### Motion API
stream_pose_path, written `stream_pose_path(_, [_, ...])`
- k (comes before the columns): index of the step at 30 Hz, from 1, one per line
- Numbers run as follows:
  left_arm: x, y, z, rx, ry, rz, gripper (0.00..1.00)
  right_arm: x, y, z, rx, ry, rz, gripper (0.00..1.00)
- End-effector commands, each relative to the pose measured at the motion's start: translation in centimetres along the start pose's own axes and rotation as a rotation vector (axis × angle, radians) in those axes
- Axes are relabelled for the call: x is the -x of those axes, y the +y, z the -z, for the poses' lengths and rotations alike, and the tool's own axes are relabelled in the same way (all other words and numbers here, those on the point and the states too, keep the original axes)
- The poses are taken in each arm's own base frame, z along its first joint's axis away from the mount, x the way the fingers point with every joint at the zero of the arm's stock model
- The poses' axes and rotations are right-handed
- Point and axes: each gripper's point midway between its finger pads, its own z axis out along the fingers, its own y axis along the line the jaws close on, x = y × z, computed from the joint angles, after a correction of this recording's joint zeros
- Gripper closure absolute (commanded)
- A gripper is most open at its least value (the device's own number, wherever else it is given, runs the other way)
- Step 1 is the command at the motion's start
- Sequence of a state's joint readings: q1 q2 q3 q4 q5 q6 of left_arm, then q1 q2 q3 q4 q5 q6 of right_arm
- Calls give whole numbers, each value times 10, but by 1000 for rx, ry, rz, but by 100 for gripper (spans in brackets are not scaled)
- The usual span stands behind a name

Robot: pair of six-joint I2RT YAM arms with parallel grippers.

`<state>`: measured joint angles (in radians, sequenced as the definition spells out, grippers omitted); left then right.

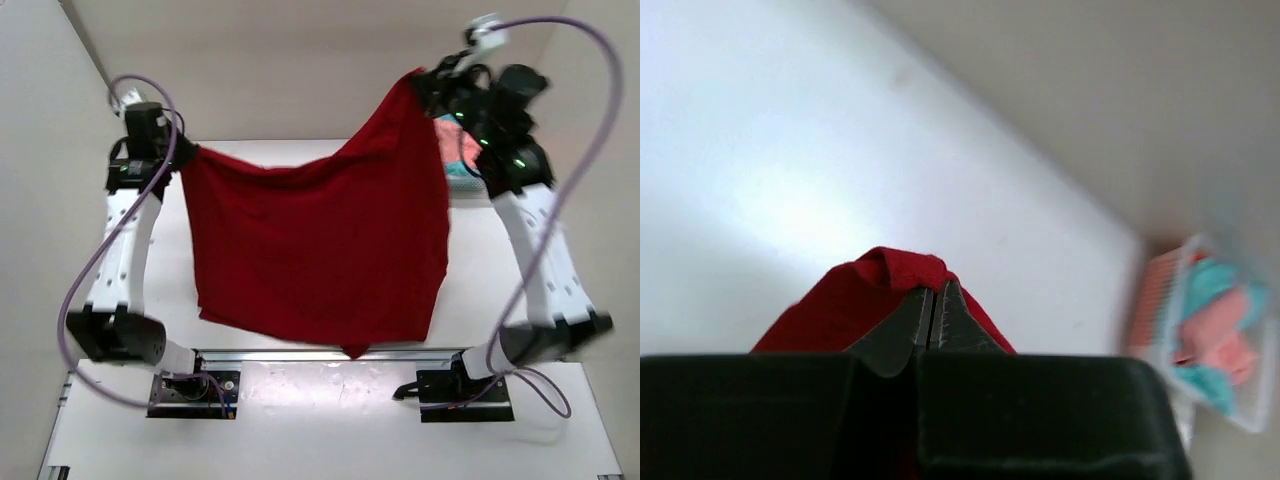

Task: Fold and stack the t-shirts
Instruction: Flatten out the tshirt

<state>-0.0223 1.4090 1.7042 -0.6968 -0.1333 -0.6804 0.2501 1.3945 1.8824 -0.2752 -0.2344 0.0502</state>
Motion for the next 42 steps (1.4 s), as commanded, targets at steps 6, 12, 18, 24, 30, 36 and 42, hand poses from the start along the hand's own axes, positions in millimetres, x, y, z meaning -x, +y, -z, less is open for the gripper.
stream_pose_path(6, [-79, 52, -79, 147, 237, -38, 100, -166, -17, -81, 79, 358, -224, 100])
stream_pose_path(12, [22, -27, -79, 3, 67, -75, 100, -23, -61, -106, 68, 37, -182, 100])
stream_pose_path(18, [113, -42, -6, -83, -192, 30, 100, 46, -59, -47, -7, -136, -101, 100])
stream_pose_path(24, [7, 17, -31, 15, -18, 39, 100, -118, -48, -52, 11, 218, -190, 100])
stream_pose_path(30, [-156, 119, -65, 197, 290, 15, 100, -277, -24, -14, 43, 525, -271, 100])
stream_pose_path(36, [-216, 181, -45, 344, 394, 37, 100, -341, -20, 50, -53, 668, -344, 100])
stream_pose_path(42, [-232, 202, -22, 431, 437, 31, 100, -372, 9, 110, -80, 778, -339, 99])
